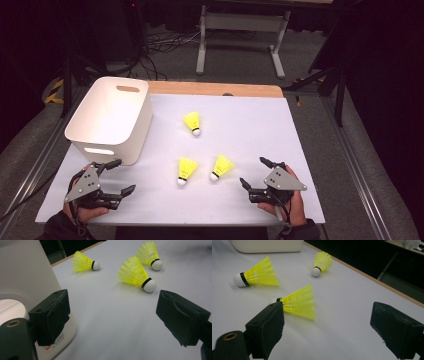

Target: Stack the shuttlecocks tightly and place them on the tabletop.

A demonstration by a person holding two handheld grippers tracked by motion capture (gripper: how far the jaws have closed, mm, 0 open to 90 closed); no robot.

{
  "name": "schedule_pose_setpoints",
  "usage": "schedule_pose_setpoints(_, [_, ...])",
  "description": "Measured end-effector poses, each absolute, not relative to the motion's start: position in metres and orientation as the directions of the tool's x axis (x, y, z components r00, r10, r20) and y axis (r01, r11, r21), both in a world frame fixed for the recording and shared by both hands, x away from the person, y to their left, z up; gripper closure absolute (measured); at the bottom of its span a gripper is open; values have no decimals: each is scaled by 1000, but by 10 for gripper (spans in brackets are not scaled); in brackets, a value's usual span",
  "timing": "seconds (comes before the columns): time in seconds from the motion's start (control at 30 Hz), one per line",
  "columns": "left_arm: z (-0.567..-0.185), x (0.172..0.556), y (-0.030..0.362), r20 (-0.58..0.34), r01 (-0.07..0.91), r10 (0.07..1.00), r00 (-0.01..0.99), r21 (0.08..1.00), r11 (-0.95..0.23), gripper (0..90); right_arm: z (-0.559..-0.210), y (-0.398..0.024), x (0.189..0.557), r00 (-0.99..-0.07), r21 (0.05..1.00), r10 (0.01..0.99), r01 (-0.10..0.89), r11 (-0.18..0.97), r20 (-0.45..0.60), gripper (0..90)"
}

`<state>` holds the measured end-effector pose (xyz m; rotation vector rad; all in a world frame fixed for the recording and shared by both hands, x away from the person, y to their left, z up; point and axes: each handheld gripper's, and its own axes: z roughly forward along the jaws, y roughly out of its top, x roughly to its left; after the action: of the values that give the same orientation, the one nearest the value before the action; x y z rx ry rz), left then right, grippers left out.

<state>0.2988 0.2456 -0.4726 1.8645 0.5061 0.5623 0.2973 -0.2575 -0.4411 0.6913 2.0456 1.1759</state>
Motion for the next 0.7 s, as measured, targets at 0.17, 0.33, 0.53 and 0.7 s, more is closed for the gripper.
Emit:
schedule_pose_setpoints(0.17, [-473, 298, 247, 144, 83, 586, 797, 936, -343, 121, -441, -256, 296, -637, 887, 717, 112, 449, -283, 126])
schedule_pose_setpoints(0.33, [-473, 298, 248, 141, 89, 583, 800, 933, -349, 116, -440, -255, 297, -639, 886, 717, 115, 449, -280, 126])
schedule_pose_setpoints(0.53, [-474, 296, 248, 148, 91, 581, 800, 928, -361, 116, -430, -250, 306, -663, 876, 700, 136, 462, -266, 146])
schedule_pose_setpoints(0.7, [-475, 296, 249, 150, 96, 587, 796, 925, -367, 115, -419, -240, 317, -718, 869, 659, 158, 468, -224, 159])
